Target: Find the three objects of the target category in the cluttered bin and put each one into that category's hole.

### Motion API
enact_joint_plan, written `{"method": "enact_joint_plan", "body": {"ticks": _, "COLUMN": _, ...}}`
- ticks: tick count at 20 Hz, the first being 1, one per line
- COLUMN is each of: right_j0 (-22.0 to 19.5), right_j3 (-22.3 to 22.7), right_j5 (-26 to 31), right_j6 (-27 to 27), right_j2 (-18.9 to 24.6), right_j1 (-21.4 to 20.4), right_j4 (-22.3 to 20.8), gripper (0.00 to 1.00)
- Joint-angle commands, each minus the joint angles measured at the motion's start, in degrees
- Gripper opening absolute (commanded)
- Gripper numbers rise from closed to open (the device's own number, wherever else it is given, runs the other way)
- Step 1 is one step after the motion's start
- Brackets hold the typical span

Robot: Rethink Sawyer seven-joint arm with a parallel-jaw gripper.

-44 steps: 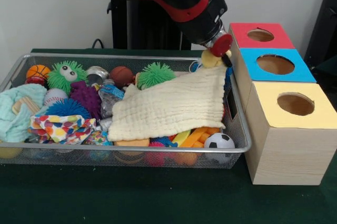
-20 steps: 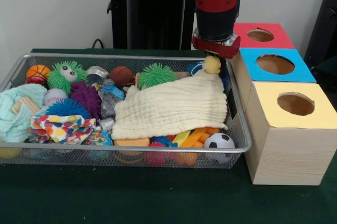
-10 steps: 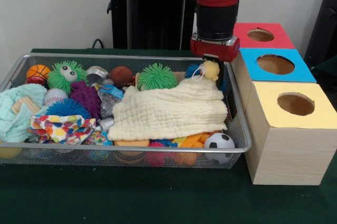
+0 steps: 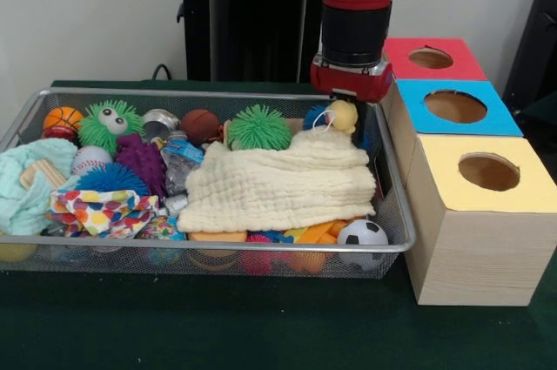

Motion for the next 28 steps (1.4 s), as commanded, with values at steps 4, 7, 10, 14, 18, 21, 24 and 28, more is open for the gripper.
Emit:
{"method": "enact_joint_plan", "body": {"ticks": 4, "right_j0": 4.7, "right_j3": -10.7, "right_j5": 3.9, "right_j6": 0.9, "right_j2": -8.8, "right_j1": 1.6, "right_j4": -1.6, "gripper": 1.00}}
{"method": "enact_joint_plan", "body": {"ticks": 7, "right_j0": 3.8, "right_j3": -9.2, "right_j5": -2.0, "right_j6": 3.1, "right_j2": -7.6, "right_j1": 1.2, "right_j4": -2.1, "gripper": 1.00}}
{"method": "enact_joint_plan", "body": {"ticks": 10, "right_j0": 3.4, "right_j3": -8.1, "right_j5": -3.6, "right_j6": 4.3, "right_j2": -6.9, "right_j1": 0.8, "right_j4": -2.3, "gripper": 1.00}}
{"method": "enact_joint_plan", "body": {"ticks": 14, "right_j0": 3.6, "right_j3": -8.2, "right_j5": -3.6, "right_j6": 4.6, "right_j2": -6.9, "right_j1": 1.3, "right_j4": -2.2, "gripper": 1.00}}
{"method": "enact_joint_plan", "body": {"ticks": 18, "right_j0": 3.4, "right_j3": -8.5, "right_j5": -2.7, "right_j6": 4.5, "right_j2": -6.5, "right_j1": 1.8, "right_j4": -1.9, "gripper": 1.00}}
{"method": "enact_joint_plan", "body": {"ticks": 21, "right_j0": 2.6, "right_j3": -8.6, "right_j5": -1.1, "right_j6": 4.0, "right_j2": -5.5, "right_j1": 1.6, "right_j4": -1.9, "gripper": 1.00}}
{"method": "enact_joint_plan", "body": {"ticks": 24, "right_j0": 1.5, "right_j3": -8.3, "right_j5": 0.8, "right_j6": 3.7, "right_j2": -4.2, "right_j1": 1.2, "right_j4": -1.8, "gripper": 1.00}}
{"method": "enact_joint_plan", "body": {"ticks": 28, "right_j0": 0.5, "right_j3": -8.0, "right_j5": 3.8, "right_j6": 2.5, "right_j2": -2.8, "right_j1": 0.5, "right_j4": -1.9, "gripper": 1.00}}
